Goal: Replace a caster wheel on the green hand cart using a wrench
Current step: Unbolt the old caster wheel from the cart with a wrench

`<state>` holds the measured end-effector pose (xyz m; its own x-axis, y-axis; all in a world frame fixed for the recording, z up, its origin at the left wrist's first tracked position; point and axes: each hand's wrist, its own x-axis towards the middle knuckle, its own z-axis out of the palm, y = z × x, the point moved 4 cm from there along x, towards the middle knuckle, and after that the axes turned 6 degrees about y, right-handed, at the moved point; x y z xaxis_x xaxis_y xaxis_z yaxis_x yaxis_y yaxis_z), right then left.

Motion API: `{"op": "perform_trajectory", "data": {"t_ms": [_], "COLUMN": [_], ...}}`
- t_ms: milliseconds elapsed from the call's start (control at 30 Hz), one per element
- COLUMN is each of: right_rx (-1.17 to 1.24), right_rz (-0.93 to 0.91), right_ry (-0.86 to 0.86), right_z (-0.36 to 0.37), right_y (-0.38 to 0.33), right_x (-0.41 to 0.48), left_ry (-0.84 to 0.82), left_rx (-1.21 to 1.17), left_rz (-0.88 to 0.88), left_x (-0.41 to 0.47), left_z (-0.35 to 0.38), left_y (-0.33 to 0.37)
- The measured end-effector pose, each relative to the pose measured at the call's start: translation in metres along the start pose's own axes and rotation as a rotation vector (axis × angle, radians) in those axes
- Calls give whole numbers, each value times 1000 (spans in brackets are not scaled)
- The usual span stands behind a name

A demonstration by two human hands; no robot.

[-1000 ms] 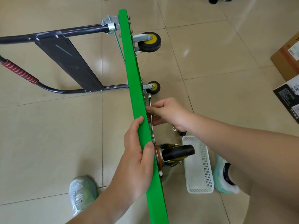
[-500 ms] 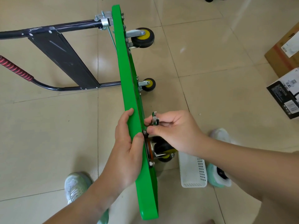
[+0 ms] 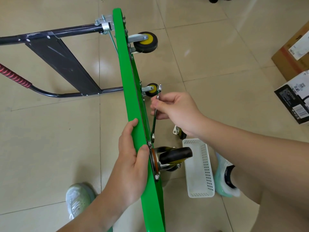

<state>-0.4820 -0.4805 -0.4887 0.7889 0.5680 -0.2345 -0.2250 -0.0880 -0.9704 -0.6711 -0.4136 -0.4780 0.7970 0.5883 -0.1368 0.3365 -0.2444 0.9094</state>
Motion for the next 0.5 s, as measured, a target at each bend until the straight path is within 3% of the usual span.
{"op": "perform_trajectory", "data": {"t_ms": [500], "right_rx": [-136], "right_rz": [169], "right_ry": [-125], "right_z": [25], "right_y": [27], "right_x": [14], "left_ry": [-18], "left_rx": [8], "left_rz": [4], "left_x": [1], "left_z": [-1], "left_y": [-4]}}
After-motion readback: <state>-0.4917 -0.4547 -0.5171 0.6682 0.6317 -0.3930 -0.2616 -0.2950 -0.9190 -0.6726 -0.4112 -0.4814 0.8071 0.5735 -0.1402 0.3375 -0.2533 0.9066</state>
